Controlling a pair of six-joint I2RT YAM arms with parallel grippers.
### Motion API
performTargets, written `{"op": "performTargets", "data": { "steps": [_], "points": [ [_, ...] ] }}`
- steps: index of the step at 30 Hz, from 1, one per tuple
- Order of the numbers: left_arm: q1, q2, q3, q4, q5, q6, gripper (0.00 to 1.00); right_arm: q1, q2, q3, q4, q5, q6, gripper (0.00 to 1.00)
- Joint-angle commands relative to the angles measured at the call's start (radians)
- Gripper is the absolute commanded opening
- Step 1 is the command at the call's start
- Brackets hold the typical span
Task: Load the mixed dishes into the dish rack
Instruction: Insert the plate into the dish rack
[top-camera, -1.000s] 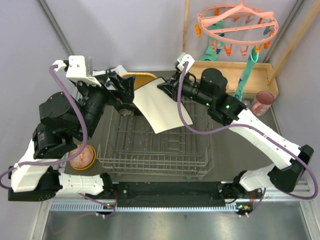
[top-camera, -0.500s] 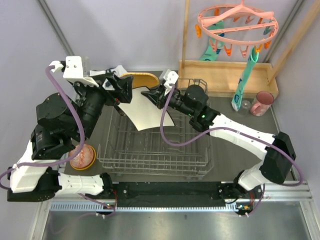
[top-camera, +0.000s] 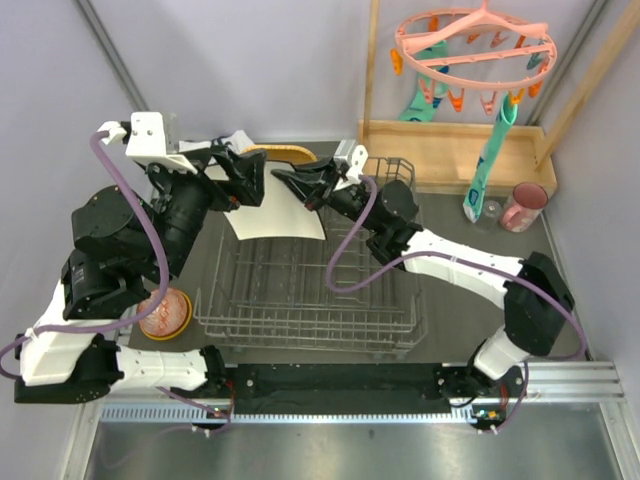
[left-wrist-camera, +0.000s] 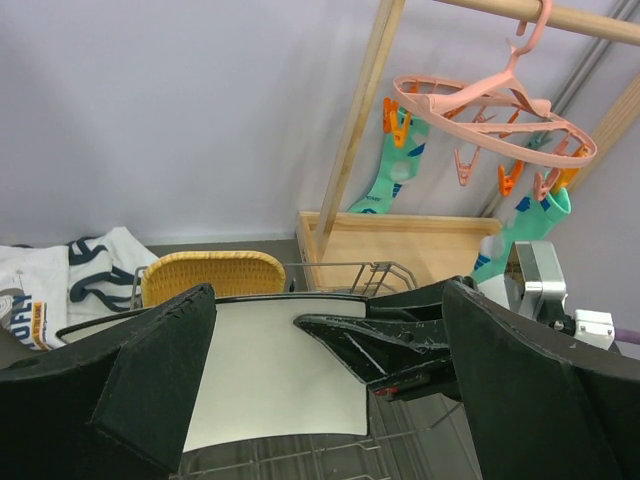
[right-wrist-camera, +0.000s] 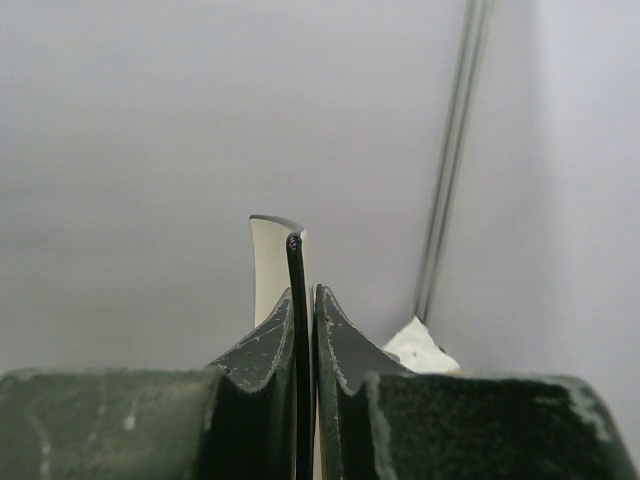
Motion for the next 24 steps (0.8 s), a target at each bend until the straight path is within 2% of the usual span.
{"op": "performTargets", "data": {
  "steps": [1, 6, 14, 24],
  "points": [
    [0.001, 0.013, 0.034, 0.037, 0.0, 0.026, 0.99, 0.005, 0.036, 0.099, 0.358, -0.108, 0.074, 0.0],
    [0.001, 0.015, 0.037, 0.035, -0.007, 0.037, 0.99, -0.012, 0.096, 0.093, 0.435, -0.201, 0.102, 0.0],
    [0.001, 0.018, 0.061, 0.005, -0.024, 0.046, 0.99, -0.079, 0.249, 0.101, 0.7, -0.31, 0.175, 0.0],
    [0.001, 0.05, 0.08, 0.005, -0.059, 0.092, 0.99, -0.124, 0.3, 0.165, 0.703, -0.396, 0.203, 0.0]
  ]
}}
